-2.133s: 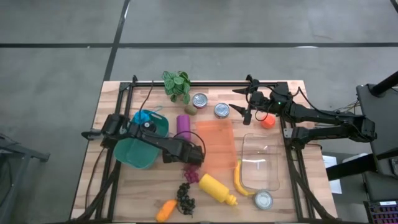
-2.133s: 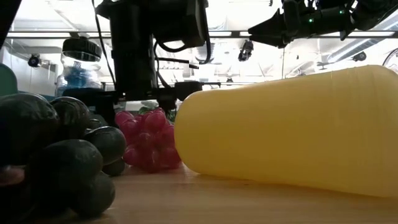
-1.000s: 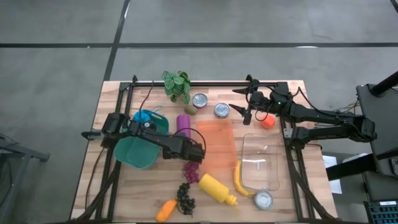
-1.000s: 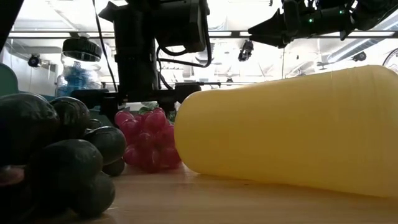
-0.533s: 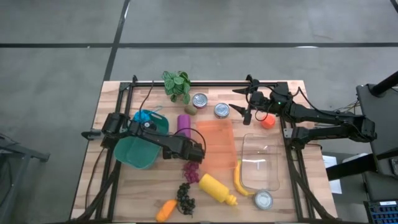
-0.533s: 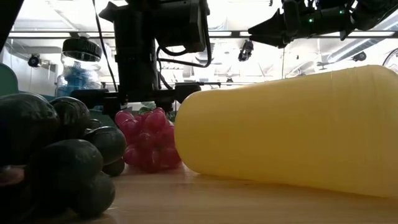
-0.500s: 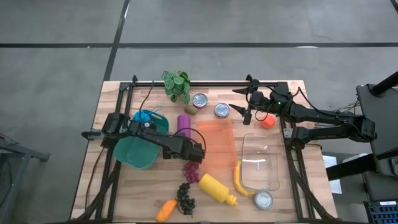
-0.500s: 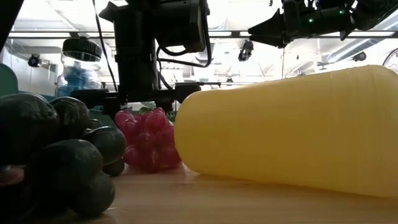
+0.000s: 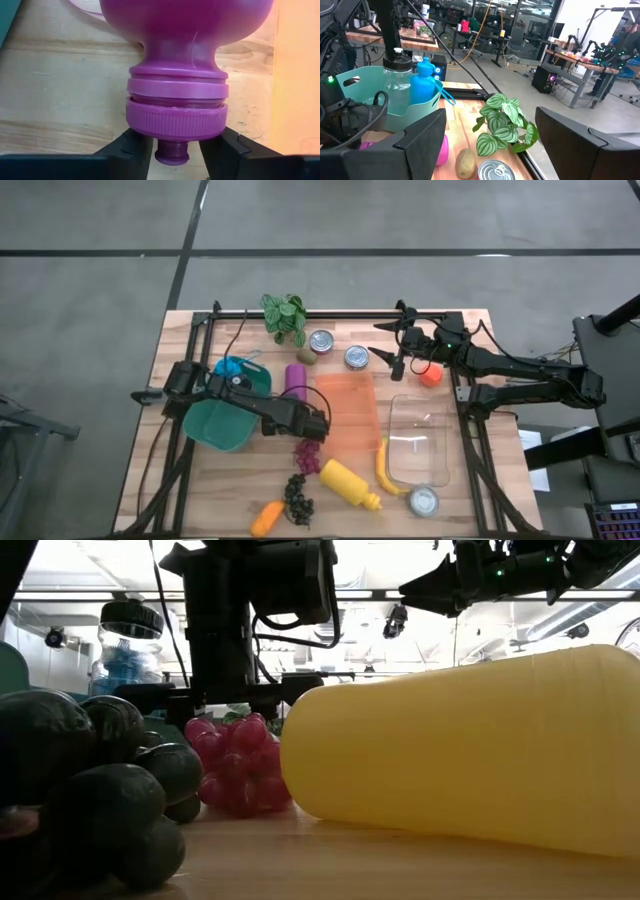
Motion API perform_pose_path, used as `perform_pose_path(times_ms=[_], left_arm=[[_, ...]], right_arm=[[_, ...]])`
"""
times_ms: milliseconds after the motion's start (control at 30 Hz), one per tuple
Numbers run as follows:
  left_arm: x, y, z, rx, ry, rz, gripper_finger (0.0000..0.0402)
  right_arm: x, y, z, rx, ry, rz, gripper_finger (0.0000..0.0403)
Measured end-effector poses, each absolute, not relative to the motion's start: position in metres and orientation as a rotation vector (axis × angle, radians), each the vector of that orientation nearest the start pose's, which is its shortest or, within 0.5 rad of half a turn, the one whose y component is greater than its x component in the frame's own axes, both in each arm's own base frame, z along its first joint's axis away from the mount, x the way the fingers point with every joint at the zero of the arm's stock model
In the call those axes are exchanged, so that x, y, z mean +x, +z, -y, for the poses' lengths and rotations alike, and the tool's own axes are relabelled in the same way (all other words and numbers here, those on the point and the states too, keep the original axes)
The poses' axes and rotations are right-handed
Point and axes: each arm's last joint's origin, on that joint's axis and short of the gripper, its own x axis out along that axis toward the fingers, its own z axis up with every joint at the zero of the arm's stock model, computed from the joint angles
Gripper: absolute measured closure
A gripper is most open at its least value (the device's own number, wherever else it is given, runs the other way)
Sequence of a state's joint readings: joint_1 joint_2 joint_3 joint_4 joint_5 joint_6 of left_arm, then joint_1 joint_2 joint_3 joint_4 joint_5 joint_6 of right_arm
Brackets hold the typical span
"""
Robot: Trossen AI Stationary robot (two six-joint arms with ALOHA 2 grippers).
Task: Pick & Place Food Item
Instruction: Put the violet water bottle into the green bin
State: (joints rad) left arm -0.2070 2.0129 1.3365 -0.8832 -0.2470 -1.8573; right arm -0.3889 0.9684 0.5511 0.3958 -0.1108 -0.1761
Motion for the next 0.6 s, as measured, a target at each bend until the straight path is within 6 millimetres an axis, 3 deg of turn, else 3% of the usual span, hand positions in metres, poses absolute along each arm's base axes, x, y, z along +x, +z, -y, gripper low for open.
perform_pose_path(times_ms=[267,600], left_arm=[[0.3564,0.1397,0.0676,-1.121,1.316,-0.944,0.0283],[0.3579,0.1399,0.0679,-1.133,1.304,-0.935,0.0285]], right_arm=[[0.2004,0.2744,0.0787,-0.169,-0.275,-0.046,0.0097],[0.2004,0.2746,0.0786,-0.170,-0.276,-0.045,0.0097]])
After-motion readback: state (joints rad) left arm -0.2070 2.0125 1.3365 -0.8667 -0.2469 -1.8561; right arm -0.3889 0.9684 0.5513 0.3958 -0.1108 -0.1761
